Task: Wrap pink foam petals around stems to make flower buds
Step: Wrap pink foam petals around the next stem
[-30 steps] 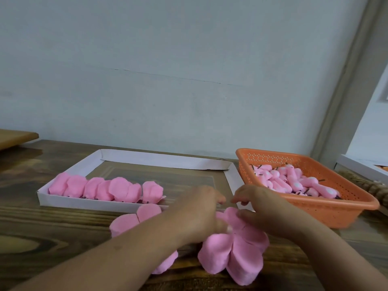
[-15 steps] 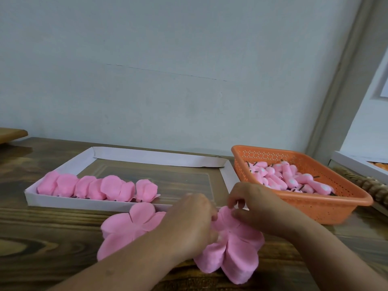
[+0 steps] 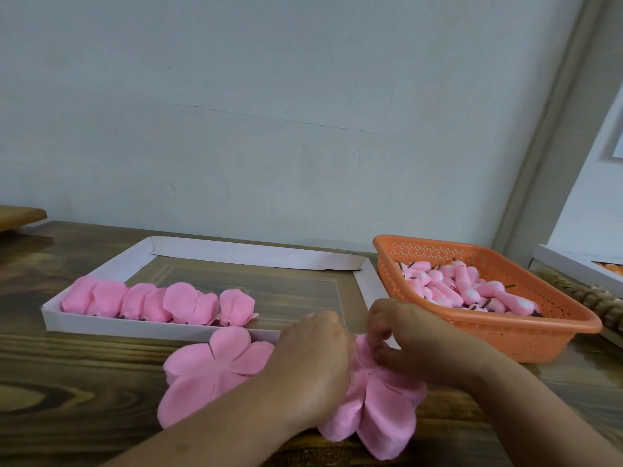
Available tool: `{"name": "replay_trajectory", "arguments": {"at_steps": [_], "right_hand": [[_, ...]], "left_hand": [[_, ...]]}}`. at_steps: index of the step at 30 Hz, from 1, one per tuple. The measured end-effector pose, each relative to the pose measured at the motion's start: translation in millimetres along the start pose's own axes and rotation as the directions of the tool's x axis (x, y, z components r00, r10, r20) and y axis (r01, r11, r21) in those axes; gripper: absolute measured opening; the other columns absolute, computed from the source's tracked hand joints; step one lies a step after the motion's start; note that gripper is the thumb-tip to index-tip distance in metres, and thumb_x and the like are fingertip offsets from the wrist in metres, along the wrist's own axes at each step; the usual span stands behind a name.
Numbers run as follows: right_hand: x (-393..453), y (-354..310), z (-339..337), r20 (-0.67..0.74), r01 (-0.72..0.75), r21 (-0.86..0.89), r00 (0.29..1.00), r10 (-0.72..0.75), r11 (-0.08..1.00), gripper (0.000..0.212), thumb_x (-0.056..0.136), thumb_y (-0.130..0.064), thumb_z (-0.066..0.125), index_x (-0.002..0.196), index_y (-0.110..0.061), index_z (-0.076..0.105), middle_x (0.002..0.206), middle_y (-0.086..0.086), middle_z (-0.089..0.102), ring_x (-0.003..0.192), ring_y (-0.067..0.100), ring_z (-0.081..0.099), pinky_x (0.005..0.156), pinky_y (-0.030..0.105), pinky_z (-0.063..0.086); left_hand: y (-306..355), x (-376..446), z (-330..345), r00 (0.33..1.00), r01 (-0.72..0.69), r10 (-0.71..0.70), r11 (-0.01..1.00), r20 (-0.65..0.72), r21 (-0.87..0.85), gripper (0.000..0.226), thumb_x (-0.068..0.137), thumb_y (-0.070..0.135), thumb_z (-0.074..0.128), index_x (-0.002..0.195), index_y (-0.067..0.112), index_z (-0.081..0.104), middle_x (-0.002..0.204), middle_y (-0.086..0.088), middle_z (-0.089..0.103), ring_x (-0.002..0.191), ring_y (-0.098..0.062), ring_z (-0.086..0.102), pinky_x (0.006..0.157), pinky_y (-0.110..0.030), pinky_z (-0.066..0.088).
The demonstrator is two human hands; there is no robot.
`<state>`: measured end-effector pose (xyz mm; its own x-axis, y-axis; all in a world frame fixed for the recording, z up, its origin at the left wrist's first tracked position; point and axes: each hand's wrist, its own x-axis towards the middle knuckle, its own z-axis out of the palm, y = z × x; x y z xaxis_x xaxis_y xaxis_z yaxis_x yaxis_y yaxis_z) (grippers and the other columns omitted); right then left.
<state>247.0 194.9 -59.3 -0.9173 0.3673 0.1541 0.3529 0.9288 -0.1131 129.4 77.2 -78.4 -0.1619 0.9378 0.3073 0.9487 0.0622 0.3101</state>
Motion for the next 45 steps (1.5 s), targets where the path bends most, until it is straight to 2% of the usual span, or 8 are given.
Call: {"name": "replay_trajectory", "arguments": {"at_steps": [9,16,20,28,31,35,40,45], "right_hand": [[0,0,-12,-0.091,0.017,0.354,0.996,0.016,0.935,0.03,0.075,0.008,0.053,0.077,-0.018,0.068,0.093,-0.002,0.062,0.079,0.002,0.054,0.069,0.011,0.038],[-1,2,-14,-0.005,-0.018,0.499,1.0,0.023,0.866,0.018,0.088,-0.018,0.062,0.104,-0.016,0.068,0.1,-0.001,0.063,0.078,-0.001,0.056,0.073,0.019,0.044],[0,-1,-11,0.035,-0.07,0.486,0.998,0.061,0.871,0.03,0.097,-0.025,0.045,0.091,-0.006,0.067,0.095,0.01,0.063,0.086,0.019,0.058,0.084,0.035,0.047],[-4,-2,-13,0.057,-0.113,0.688,0.993,0.102,0.717,0.034,0.096,-0.027,0.047,0.084,-0.003,0.069,0.084,0.006,0.067,0.085,0.019,0.058,0.09,0.038,0.046],[-6,-5,-15,0.042,-0.083,0.74,0.996,0.077,0.668,0.038,0.09,-0.038,0.049,0.088,-0.004,0.066,0.087,0.012,0.064,0.084,0.014,0.056,0.082,0.027,0.047],[-7,-1,-15,0.079,-0.089,0.828,0.996,0.042,0.554,0.033,0.083,-0.025,0.051,0.085,0.007,0.057,0.08,0.013,0.051,0.076,0.017,0.044,0.066,0.026,0.041],[-11,5,-18,0.122,-0.106,0.943,0.992,-0.032,0.316,0.019,0.071,-0.001,0.056,0.085,-0.003,0.068,0.081,0.017,0.064,0.074,0.021,0.058,0.066,0.024,0.047],[-12,3,-25,0.013,-0.018,0.916,1.0,0.016,0.401,0.005,0.074,-0.001,0.069,0.077,-0.006,0.069,0.076,0.015,0.064,0.073,0.024,0.055,0.065,0.025,0.045]], "left_hand": [[-2,-3,-8,0.995,-0.004,-0.01,0.99,-0.1,-0.141,0.008,0.09,0.021,0.061,0.085,0.024,0.066,0.093,0.011,0.05,0.094,-0.008,0.049,0.084,-0.024,0.042],[-2,-3,-10,0.991,-0.067,0.052,0.991,-0.127,-0.115,0.008,0.09,0.022,0.06,0.09,0.025,0.067,0.09,0.011,0.05,0.095,-0.009,0.049,0.083,-0.026,0.04],[-3,-2,-10,0.974,-0.141,0.125,0.988,-0.19,-0.07,0.007,0.09,0.024,0.06,0.087,0.023,0.065,0.087,0.011,0.046,0.089,-0.007,0.043,0.08,-0.025,0.033],[-2,-2,-9,0.848,-0.352,0.372,0.928,-0.378,0.124,0.007,0.072,0.02,0.067,0.066,0.017,0.065,0.066,0.002,0.053,0.064,-0.018,0.053,0.059,-0.032,0.04],[-1,-3,-11,0.783,-0.417,0.433,0.898,-0.446,0.141,0.016,0.083,0.023,0.056,0.072,0.017,0.065,0.072,0.003,0.053,0.074,-0.011,0.043,0.071,-0.025,0.031],[-2,-2,-10,0.692,-0.471,0.52,0.851,-0.501,0.233,0.014,0.084,0.017,0.058,0.072,0.014,0.064,0.074,0.001,0.054,0.076,-0.013,0.041,0.073,-0.029,0.033],[-9,-1,-8,0.688,-0.459,0.529,0.848,-0.498,0.267,0.012,0.084,0.017,0.06,0.073,0.014,0.065,0.074,0.002,0.054,0.074,-0.015,0.042,0.07,-0.032,0.036],[-12,1,-7,0.701,-0.421,0.501,0.865,-0.507,0.272,0.015,0.085,0.019,0.058,0.074,0.013,0.066,0.074,0.0,0.057,0.072,-0.017,0.05,0.069,-0.032,0.039]]}}
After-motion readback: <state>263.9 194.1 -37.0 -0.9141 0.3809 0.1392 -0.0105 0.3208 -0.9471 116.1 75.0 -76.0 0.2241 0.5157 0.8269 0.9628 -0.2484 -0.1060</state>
